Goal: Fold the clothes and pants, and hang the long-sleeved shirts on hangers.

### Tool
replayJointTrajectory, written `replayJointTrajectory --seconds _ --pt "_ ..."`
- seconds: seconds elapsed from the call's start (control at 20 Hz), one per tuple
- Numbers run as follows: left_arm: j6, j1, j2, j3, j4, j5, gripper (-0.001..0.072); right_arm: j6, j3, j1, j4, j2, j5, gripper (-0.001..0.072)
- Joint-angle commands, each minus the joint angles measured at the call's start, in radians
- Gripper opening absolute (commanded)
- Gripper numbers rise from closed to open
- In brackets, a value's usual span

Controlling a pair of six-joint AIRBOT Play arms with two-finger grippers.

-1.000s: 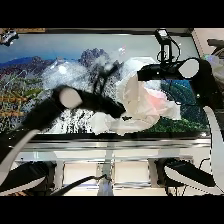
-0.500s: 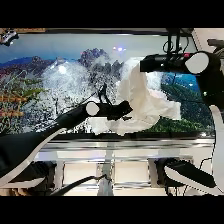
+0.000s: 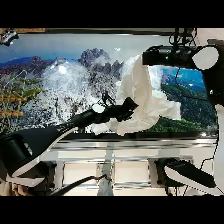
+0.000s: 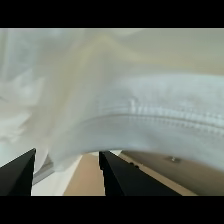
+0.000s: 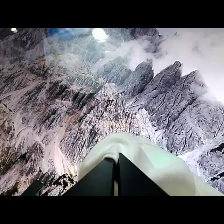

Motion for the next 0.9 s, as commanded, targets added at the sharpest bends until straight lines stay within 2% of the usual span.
replayJointTrajectory --seconds 0.0,0.3,0.35,0.4,0.45,0.55,0.65,0.85 --pt "0.089 -0.018 -0.043 0.045 -0.097 0.017 0.0456 0.002 0.003 0.001 0.007 0.002 0.003 0.0025" --pt "0.089 -0.061 -0.197 0.222 -0.157 -0.010 0.0453 0.002 0.003 0.001 0.018 0.011 0.011 0.0025" --pt "0.089 -0.069 -0.219 0.259 -0.156 -0.023 0.0390 0.002 0.003 0.001 0.018 0.015 0.012 0.0025" --pt "0.090 -0.070 -0.234 0.285 -0.155 -0.036 0.0099 0.002 0.005 0.001 0.018 0.018 0.011 0.0025" --pt "0.106 -0.066 -0.234 0.288 -0.148 -0.041 0.0009 0.002 0.008 0.001 0.016 0.024 0.013 0.0025" --pt "0.172 -0.016 -0.224 0.286 -0.082 -0.133 0.0008 0.002 0.024 -0.002 0.013 0.035 0.020 0.0025" --pt "0.171 0.066 -0.198 0.286 0.052 -0.289 0.0006 0.002 0.031 -0.002 -0.024 0.050 0.017 0.0025" --pt "0.167 0.265 -0.046 0.286 0.467 -0.582 0.0006 0.002 0.032 -0.002 -0.092 0.068 0.011 0.0025"
